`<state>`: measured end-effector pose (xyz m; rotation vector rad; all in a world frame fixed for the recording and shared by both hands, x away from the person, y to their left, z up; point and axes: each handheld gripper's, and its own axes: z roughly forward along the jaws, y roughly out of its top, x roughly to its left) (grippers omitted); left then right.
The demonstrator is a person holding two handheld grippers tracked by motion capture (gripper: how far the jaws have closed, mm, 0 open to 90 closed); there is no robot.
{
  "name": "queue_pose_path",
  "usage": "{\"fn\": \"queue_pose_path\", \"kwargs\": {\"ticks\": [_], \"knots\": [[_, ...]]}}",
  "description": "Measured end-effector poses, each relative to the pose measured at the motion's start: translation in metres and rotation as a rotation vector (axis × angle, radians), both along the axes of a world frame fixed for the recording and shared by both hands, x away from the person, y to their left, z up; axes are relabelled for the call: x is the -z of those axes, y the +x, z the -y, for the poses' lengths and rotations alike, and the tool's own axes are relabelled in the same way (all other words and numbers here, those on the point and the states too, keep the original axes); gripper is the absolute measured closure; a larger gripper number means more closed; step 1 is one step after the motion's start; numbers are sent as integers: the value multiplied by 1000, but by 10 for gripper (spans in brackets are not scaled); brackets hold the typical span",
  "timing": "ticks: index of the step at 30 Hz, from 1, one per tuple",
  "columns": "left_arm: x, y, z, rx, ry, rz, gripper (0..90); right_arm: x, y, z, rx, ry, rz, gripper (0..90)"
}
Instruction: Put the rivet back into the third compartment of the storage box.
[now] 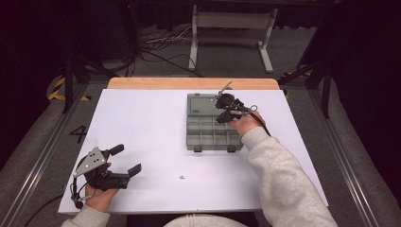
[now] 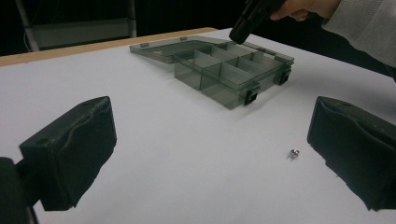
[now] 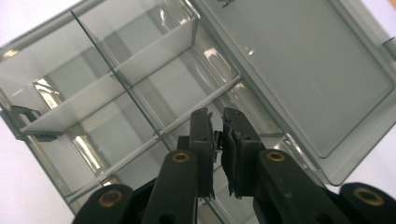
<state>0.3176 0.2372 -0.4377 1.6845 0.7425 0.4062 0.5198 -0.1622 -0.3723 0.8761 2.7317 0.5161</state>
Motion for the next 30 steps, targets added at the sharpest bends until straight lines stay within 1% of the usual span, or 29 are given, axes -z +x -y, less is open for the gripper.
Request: {"fn": "queue_pose_path", "kwargs": {"ticks": [2, 5, 8, 11, 15, 16, 17, 18, 19, 20, 22, 25, 30], "knots": [[0, 0, 0, 1, -1, 0, 20, 4, 1, 0, 2, -9, -10, 823], [0, 0, 0, 1, 0, -1, 20, 9, 2, 1, 7, -11, -20, 817], [0, 0, 0, 1, 0, 0, 20, 10, 2, 1, 13, -15, -18, 756], [0, 0, 0, 1, -1, 0, 20, 7, 0, 1, 13, -9, -5, 664], [0, 0, 0, 2, -1, -1, 20, -5, -9, -3, 6, 33, 29, 427], [0, 0, 0, 2, -1, -1, 20, -11, -13, -6, -19, 50, 32, 341], [0, 0, 0, 2, -2, 0, 20, -11, -13, -6, -19, 50, 32, 341], [0, 0, 0, 2, -1, 0, 20, -14, -17, -10, -42, 55, 40, 269], [0, 0, 0, 3, -1, -1, 21, -19, -23, -14, -66, 59, 50, 232], [0, 0, 0, 3, -1, -1, 21, -23, -28, -17, -84, 68, 50, 218], [0, 0, 0, 2, -2, -1, 21, -30, -38, -24, -123, 81, 64, 188], [0, 0, 0, 3, -2, -1, 21, -41, -53, -33, -176, 96, 90, 178], [0, 0, 0, 5, -2, -2, 21, -50, -77, -49, -241, 95, 106, 179]]}}
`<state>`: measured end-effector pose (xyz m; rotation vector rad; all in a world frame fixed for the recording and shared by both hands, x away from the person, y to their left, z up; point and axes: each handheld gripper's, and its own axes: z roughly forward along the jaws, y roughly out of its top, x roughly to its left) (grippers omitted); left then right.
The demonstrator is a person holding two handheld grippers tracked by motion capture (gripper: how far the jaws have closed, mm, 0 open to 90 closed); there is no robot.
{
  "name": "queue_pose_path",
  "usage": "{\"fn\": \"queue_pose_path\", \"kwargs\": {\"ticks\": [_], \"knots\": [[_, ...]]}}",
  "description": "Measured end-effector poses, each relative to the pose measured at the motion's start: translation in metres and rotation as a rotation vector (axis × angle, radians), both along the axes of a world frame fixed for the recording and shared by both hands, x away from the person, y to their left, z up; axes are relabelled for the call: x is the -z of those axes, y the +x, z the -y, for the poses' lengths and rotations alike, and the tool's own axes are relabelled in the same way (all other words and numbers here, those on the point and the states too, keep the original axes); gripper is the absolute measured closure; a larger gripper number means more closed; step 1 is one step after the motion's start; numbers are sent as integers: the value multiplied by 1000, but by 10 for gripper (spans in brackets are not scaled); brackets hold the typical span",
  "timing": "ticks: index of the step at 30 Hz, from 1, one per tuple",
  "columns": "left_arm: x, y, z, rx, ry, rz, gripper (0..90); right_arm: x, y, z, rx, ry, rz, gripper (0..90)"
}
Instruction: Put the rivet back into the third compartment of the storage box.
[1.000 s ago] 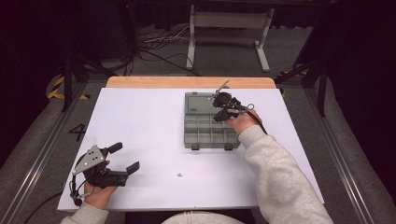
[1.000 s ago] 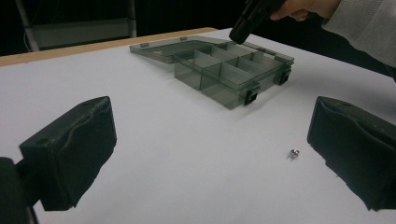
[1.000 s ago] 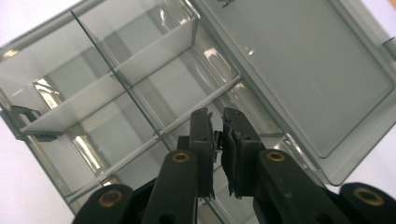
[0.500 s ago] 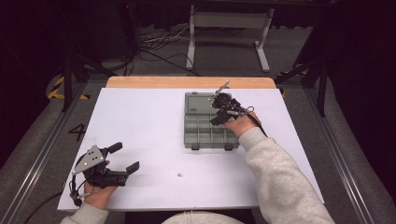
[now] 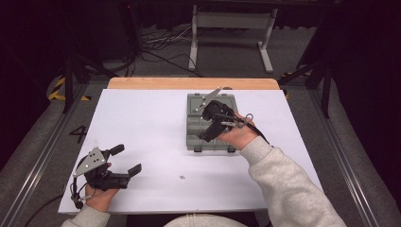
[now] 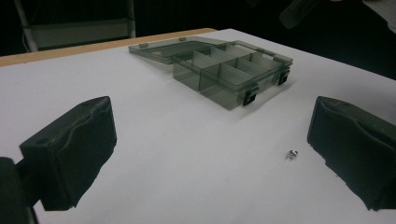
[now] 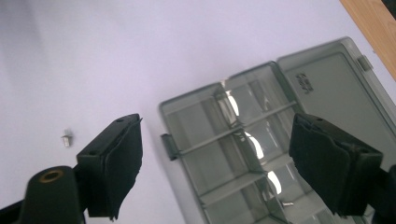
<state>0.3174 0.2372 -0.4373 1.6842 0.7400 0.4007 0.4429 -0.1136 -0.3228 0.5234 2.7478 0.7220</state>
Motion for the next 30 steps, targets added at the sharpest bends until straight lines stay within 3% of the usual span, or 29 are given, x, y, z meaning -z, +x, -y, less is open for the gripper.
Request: {"fn": "queue_pose_path", "kwargs": {"ticks": [10, 21, 30], "knots": [[0, 0, 0, -2, 0, 2, 21, 6, -39, -29, -121, -7, 3, 200], [-1, 0, 0, -1, 4, 8, 21, 40, -67, -57, -214, -61, -54, 239], [-1, -1, -1, -2, 4, 5, 21, 74, -74, -71, -257, -123, -114, 400]]}}
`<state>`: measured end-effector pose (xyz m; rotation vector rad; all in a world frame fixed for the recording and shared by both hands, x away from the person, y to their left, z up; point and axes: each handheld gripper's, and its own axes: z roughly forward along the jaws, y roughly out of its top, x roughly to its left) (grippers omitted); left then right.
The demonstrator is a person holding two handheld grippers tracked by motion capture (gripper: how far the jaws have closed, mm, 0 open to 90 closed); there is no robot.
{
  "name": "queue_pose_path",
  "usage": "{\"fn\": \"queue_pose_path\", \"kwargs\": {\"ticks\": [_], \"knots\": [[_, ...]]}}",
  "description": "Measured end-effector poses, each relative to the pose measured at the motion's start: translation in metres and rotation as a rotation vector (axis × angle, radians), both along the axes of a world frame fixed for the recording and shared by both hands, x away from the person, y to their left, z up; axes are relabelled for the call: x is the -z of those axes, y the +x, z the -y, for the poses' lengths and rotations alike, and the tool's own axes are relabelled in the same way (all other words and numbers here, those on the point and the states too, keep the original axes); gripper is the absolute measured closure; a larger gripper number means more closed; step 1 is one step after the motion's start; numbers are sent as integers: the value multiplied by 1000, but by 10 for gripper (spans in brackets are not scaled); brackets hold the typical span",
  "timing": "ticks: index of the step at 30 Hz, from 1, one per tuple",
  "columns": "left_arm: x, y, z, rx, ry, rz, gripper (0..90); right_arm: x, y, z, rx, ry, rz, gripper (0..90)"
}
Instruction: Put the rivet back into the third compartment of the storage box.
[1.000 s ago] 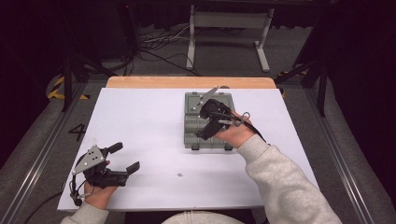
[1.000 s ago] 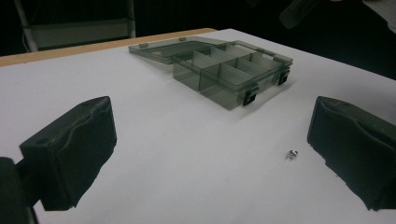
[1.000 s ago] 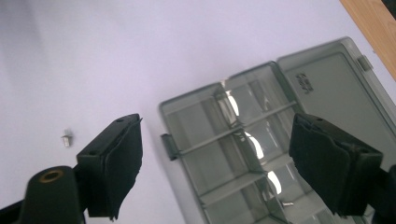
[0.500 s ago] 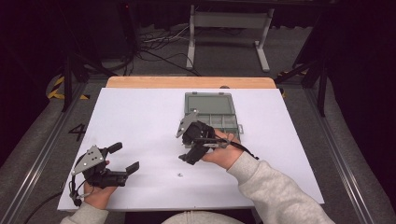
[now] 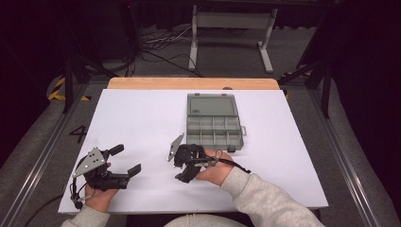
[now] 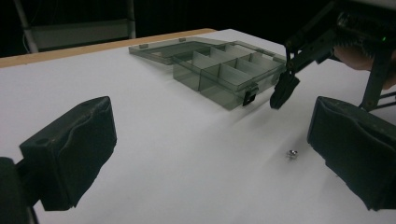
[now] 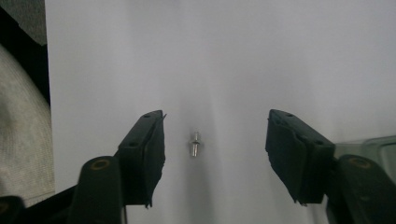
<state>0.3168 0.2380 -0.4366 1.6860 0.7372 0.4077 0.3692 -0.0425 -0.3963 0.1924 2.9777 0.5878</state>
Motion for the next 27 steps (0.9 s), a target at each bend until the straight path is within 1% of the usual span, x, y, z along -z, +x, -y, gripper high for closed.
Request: {"fn": "queue_pose_path", "kwargs": {"ticks": [1, 2, 4, 5, 8, 13, 14, 17, 19, 21, 26, 27], "knots": [[0, 0, 0, 0, 0, 0, 21, 5, 0, -2, -2, -20, -8, 430], [0, 0, 0, -1, -1, 0, 21, 8, 0, -3, -14, -27, -12, 450], [0, 0, 0, 0, -1, 0, 21, 15, 0, -5, -9, -42, -22, 498], [0, 0, 0, 0, -1, 0, 21, 15, 0, -5, -9, -42, -22, 498], [0, 0, 0, 1, 1, -1, 21, 23, 1, -7, -4, -59, -34, 557], [0, 0, 0, -3, 6, 2, 22, 29, 0, -11, -20, -85, -61, 739], [0, 0, 0, -3, 6, 2, 22, 30, -1, -11, -23, -93, -61, 758], [0, 0, 0, -1, 9, 4, 22, 31, 0, -12, -19, -92, -75, 818], [0, 0, 0, -3, 2, 2, 22, 30, 2, -12, -12, -96, -82, 822], [0, 0, 0, -4, 2, 3, 22, 29, 1, -13, -9, -103, -72, 825], [0, 0, 0, -1, 3, 0, 22, 15, 0, -9, -18, -67, -62, 825], [0, 0, 0, -1, 3, 0, 22, 15, 0, -9, -18, -67, -62, 825]]}}
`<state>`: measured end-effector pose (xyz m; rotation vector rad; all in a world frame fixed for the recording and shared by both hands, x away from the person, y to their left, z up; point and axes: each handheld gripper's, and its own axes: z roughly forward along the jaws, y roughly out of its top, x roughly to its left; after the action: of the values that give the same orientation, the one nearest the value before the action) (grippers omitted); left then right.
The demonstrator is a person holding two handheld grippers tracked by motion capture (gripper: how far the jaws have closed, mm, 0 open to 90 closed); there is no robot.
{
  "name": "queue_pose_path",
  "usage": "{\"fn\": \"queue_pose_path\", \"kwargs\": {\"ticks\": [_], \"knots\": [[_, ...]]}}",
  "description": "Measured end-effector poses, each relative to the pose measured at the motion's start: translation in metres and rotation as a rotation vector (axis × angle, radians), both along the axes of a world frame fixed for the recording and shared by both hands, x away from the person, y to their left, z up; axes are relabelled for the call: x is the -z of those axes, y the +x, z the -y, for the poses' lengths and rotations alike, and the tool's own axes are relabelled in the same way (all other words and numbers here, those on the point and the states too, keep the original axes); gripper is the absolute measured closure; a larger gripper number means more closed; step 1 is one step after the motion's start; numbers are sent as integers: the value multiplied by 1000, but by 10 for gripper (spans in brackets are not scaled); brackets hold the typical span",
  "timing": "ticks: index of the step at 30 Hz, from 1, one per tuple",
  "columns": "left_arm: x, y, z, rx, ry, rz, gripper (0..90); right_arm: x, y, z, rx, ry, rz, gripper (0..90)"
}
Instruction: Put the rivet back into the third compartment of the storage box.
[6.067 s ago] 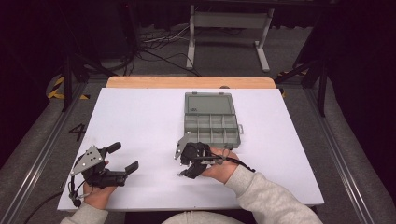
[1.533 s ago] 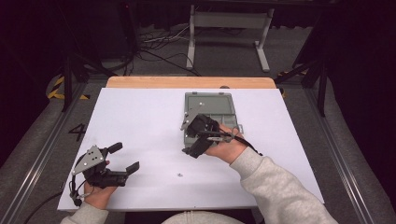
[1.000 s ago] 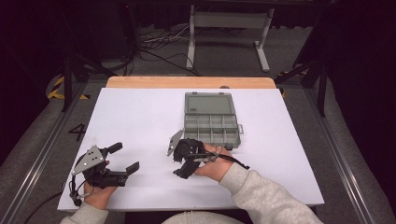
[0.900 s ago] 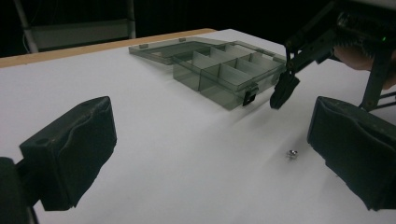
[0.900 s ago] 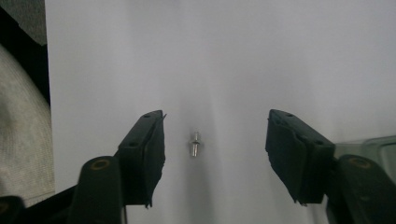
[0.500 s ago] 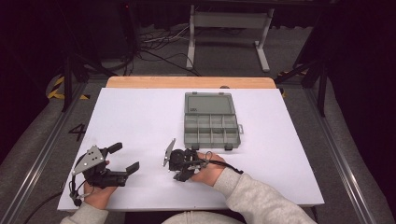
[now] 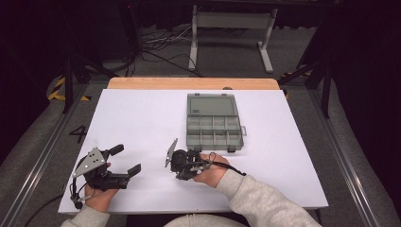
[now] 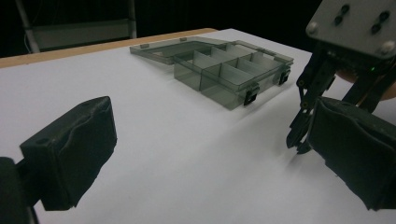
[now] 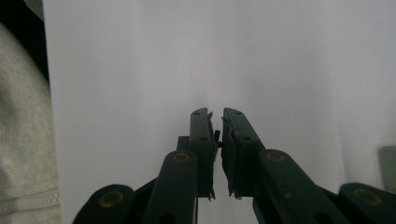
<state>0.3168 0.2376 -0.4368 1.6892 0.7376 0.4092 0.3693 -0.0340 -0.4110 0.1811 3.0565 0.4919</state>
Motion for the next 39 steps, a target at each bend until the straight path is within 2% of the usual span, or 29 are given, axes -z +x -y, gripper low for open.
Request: {"fn": "queue_pose_path", "kwargs": {"ticks": [10, 12, 14, 25, 30, 35, 39], "knots": [[0, 0, 1, 1, 1, 2, 22, -44, 2, 11, 4, 65, 44, 824], [0, 1, 0, 1, 1, 2, 22, -46, 2, 12, 9, 68, 44, 824], [0, 0, 0, 4, 1, 2, 22, -58, 6, 17, 16, 88, 58, 823], [0, -1, 0, -5, -6, -3, 22, -84, 21, 29, 54, 130, 89, 823], [0, -1, -1, -6, -5, -2, 22, -93, 33, 38, 72, 147, 126, 822], [1, -2, -2, -6, 1, -4, 22, -105, 49, 54, 143, 175, 158, 822], [1, -3, -3, -9, 0, -2, 22, -109, 59, 65, 174, 186, 178, 822]]}}
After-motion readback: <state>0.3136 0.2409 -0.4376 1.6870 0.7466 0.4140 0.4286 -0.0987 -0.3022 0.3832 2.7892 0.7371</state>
